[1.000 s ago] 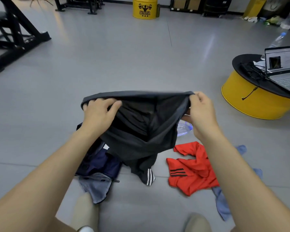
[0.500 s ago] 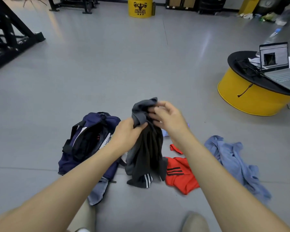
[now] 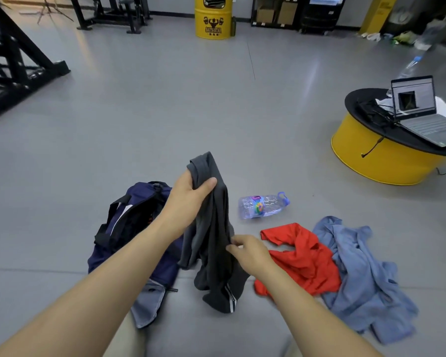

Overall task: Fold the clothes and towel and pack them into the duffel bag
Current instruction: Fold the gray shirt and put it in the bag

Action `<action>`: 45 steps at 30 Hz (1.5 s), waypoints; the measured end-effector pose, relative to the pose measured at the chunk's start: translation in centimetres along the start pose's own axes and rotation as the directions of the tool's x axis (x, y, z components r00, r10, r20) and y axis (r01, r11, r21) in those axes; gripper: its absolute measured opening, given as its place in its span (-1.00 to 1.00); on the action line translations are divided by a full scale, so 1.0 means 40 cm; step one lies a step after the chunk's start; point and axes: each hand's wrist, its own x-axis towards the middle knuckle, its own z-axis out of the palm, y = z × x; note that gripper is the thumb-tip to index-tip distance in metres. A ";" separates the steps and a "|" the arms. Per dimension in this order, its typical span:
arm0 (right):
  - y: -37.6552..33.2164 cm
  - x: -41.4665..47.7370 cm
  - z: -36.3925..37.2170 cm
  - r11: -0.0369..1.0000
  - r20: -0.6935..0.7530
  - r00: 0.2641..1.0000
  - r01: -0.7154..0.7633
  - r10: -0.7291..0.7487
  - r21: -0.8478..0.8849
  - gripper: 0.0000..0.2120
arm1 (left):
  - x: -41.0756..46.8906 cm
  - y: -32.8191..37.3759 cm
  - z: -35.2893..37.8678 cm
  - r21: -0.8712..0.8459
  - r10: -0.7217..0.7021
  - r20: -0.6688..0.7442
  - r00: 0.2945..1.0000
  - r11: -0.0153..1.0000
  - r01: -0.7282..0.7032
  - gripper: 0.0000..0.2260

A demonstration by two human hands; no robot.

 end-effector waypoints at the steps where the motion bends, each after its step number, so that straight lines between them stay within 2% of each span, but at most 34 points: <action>1: -0.017 0.002 -0.002 0.999 0.014 1.000 -0.010 0.010 0.052 -0.70 | 0.006 -0.005 -0.011 0.035 -0.010 -0.015 1.000 0.999 0.010 -0.88; 2: -0.029 0.010 0.001 0.996 0.020 1.000 -0.024 0.022 0.091 -0.71 | 0.012 -0.013 -0.027 0.124 -0.036 -0.032 0.999 0.991 0.039 -0.88; 3: -0.040 0.017 0.003 0.982 0.034 0.999 -0.027 0.021 0.185 -0.70 | 0.021 -0.023 -0.044 0.311 -0.057 -0.036 0.998 0.948 0.066 -0.84; 4: -0.039 0.037 0.007 0.963 0.025 0.999 -0.045 0.039 0.266 -0.65 | 0.028 -0.037 -0.061 0.563 -0.076 -0.030 0.997 0.822 0.079 -0.76; 5: -0.048 0.049 0.001 0.931 0.033 0.999 -0.051 0.042 0.362 -0.64 | 0.027 -0.051 -0.074 0.767 -0.091 -0.021 0.996 0.637 0.074 -0.69; 6: -0.064 0.057 -0.008 0.891 0.033 0.999 -0.039 0.027 0.452 -0.70 | 0.024 -0.064 -0.084 0.873 -0.096 -0.017 0.995 0.483 0.062 -0.65; 7: -0.095 0.049 -0.026 0.845 0.028 0.999 -0.029 0.017 0.534 -0.77 | 0.019 -0.072 -0.087 0.906 -0.108 -0.010 0.994 0.419 0.055 -0.65; 8: -0.144 0.026 -0.054 0.798 0.013 1.000 -0.016 0.011 0.603 -0.82 | 0.010 -0.076 -0.084 0.904 -0.126 0.004 0.992 0.424 0.051 -0.66; 11: -0.220 -0.001 -0.122 0.741 -0.080 0.997 0.065 -0.016 0.668 -0.84 | -0.016 -0.094 -0.063 0.857 -0.193 0.136 0.972 0.515 -0.018 -0.59; 14: -0.259 -0.007 -0.168 0.618 -0.128 0.991 0.127 -0.043 0.776 -0.81 | -0.043 -0.129 -0.043 0.834 -0.382 0.293 0.877 0.550 -0.039 -0.63; 16: -0.272 -0.014 -0.187 0.520 -0.151 0.985 0.172 -0.083 0.837 -0.87 | -0.041 -0.159 -0.047 0.767 -0.385 0.277 0.880 0.640 0.039 -0.73; 17: -0.273 -0.014 -0.189 0.501 -0.160 0.981 0.194 -0.111 0.843 -0.88 | -0.038 -0.166 -0.051 0.688 -0.361 0.253 0.898 0.720 0.096 -0.74; 18: -0.265 -0.012 -0.187 0.526 -0.171 0.976 0.218 -0.138 0.822 -0.85 | -0.034 -0.161 -0.051 0.577 -0.339 0.231 0.912 0.803 0.153 -0.74; 20: -0.236 -0.014 -0.173 0.699 -0.180 0.964 0.266 -0.195 0.664 -0.69 | -0.023 -0.136 -0.045 0.321 -0.307 0.178 0.935 0.916 0.240 -0.83; 22: -0.198 -0.031 -0.155 0.892 -0.153 0.950 0.308 -0.271 0.331 -0.45 | -0.011 -0.100 -0.038 0.092 -0.320 0.140 0.937 0.946 0.309 -0.86; 24: -0.162 -0.053 -0.140 0.934 -0.100 0.931 0.355 -0.350 0.039 -0.19 | 0.011 -0.084 -0.040 -0.090 -0.353 0.120 0.928 0.927 0.364 -0.81; 26: -0.145 -0.075 -0.131 0.926 -0.047 0.925 0.375 -0.376 -0.036 -0.04 | 0.029 -0.073 -0.041 -0.206 -0.379 0.111 0.919 0.896 0.394 -0.76; 27: -0.140 -0.079 -0.127 0.924 -0.059 0.923 0.379 -0.381 -0.050 -0.06 | 0.035 -0.070 -0.042 -0.239 -0.382 0.121 0.916 0.885 0.400 -0.76; 29: -0.136 -0.066 -0.124 0.930 -0.151 0.918 0.363 -0.367 -0.050 -0.24 | 0.037 -0.061 -0.040 -0.290 -0.364 0.169 0.916 0.870 0.399 -0.75; 30: -0.136 -0.053 -0.123 0.937 -0.195 0.919 0.350 -0.344 -0.003 -0.36 | 0.035 -0.058 -0.038 -0.304 -0.348 0.202 0.916 0.866 0.396 -0.75; 32: -0.143 -0.040 -0.122 0.930 -0.229 0.939 0.305 -0.257 0.207 -0.54 | 0.032 -0.059 -0.039 -0.291 -0.304 0.252 0.919 0.882 0.372 -0.73; 34: -0.158 -0.035 -0.125 0.848 -0.228 0.960 0.253 -0.161 0.467 -0.61 | 0.022 -0.067 -0.042 -0.218 -0.262 0.277 0.925 0.920 0.326 -0.70; 35: -0.169 -0.034 -0.130 0.778 -0.211 0.971 0.216 -0.110 0.590 -0.62 | 0.015 -0.070 -0.043 -0.122 -0.241 0.270 0.932 0.952 0.282 -0.68; 36: -0.181 -0.035 -0.137 0.694 -0.186 0.981 0.177 -0.064 0.698 -0.65 | 0.008 -0.075 -0.043 0.025 -0.212 0.247 0.946 0.977 0.212 -0.61; 38: -0.204 -0.037 -0.157 0.502 -0.133 0.990 0.135 -0.040 0.854 -0.73 | -0.005 -0.093 -0.040 0.330 -0.153 0.181 0.972 0.940 0.086 -0.38; 39: -0.213 -0.038 -0.167 0.405 -0.118 0.991 0.132 -0.059 0.905 -0.75 | -0.012 -0.097 -0.039 0.381 -0.134 0.135 0.982 0.921 0.073 -0.35; 42: -0.230 -0.039 -0.196 0.138 -0.092 0.993 0.102 -0.079 0.985 -0.79 | -0.026 -0.095 -0.035 0.306 -0.068 0.001 0.998 0.950 0.064 -0.49; 45: -0.238 -0.038 -0.235 -0.053 -0.105 0.991 0.101 -0.086 0.993 -0.81 | -0.022 -0.089 -0.042 0.381 -0.032 -0.099 0.995 0.922 0.067 -0.44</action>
